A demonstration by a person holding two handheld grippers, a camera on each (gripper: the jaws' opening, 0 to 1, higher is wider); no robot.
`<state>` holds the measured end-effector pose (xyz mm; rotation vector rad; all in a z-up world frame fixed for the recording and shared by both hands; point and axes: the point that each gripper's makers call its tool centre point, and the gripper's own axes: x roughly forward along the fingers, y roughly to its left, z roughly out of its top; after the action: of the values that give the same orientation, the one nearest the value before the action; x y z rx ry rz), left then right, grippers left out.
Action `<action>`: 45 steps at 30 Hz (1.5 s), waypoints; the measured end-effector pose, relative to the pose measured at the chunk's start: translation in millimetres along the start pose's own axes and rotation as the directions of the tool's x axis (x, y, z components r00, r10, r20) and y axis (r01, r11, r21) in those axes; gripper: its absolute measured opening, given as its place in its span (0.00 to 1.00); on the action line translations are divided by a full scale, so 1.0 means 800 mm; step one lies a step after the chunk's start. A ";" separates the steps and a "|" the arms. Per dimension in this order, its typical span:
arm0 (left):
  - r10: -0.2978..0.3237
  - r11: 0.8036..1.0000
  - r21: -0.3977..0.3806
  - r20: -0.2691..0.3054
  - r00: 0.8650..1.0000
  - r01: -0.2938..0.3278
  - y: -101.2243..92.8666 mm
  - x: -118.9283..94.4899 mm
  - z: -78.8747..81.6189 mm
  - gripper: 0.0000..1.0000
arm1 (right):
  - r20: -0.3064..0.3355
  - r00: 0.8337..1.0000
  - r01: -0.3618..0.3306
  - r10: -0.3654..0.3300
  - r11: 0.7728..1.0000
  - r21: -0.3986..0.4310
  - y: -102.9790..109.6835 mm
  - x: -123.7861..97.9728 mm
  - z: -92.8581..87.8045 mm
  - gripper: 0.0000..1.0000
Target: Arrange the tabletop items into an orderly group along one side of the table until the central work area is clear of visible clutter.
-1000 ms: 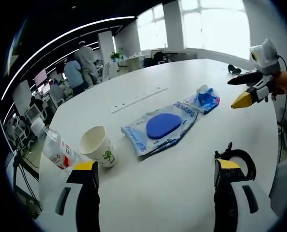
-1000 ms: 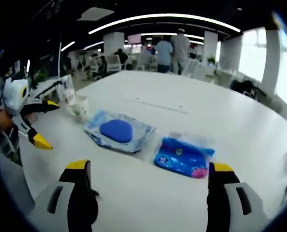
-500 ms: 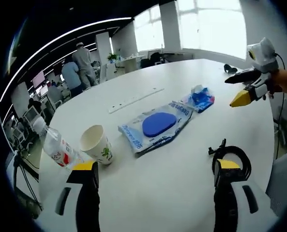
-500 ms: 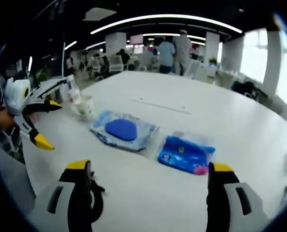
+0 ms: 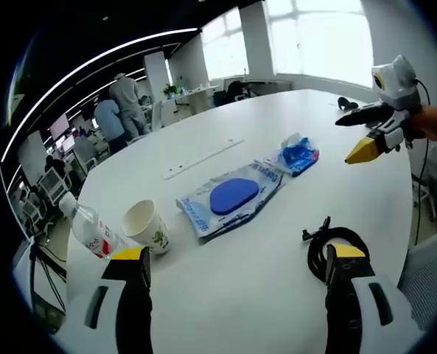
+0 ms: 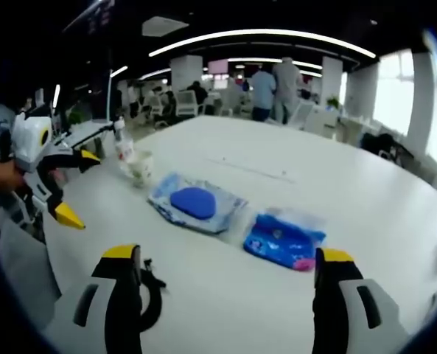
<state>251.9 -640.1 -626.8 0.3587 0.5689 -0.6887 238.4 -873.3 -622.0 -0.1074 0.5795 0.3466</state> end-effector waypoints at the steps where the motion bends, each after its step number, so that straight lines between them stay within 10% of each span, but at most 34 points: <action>1: 0.002 1.000 -0.001 -0.001 1.000 -0.002 0.000 -0.001 0.000 0.98 | 0.003 1.000 -0.003 0.003 1.000 0.000 -0.001 -0.002 -0.001 0.96; 25: 0.089 0.994 -0.061 -0.009 0.996 -0.089 -0.030 -0.020 -0.015 0.81 | 0.064 0.993 -0.101 0.098 0.993 0.054 0.020 -0.029 -0.014 0.83; 45: 0.035 0.997 -0.062 -0.032 0.999 -0.037 -0.068 0.008 -0.021 0.58 | -0.058 0.970 -0.239 0.238 0.970 -0.029 0.068 -0.011 -0.059 0.54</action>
<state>212.6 -674.5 -650.7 0.3209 0.6108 -0.6301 187.9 -833.9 -656.8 -0.0814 0.6417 0.5895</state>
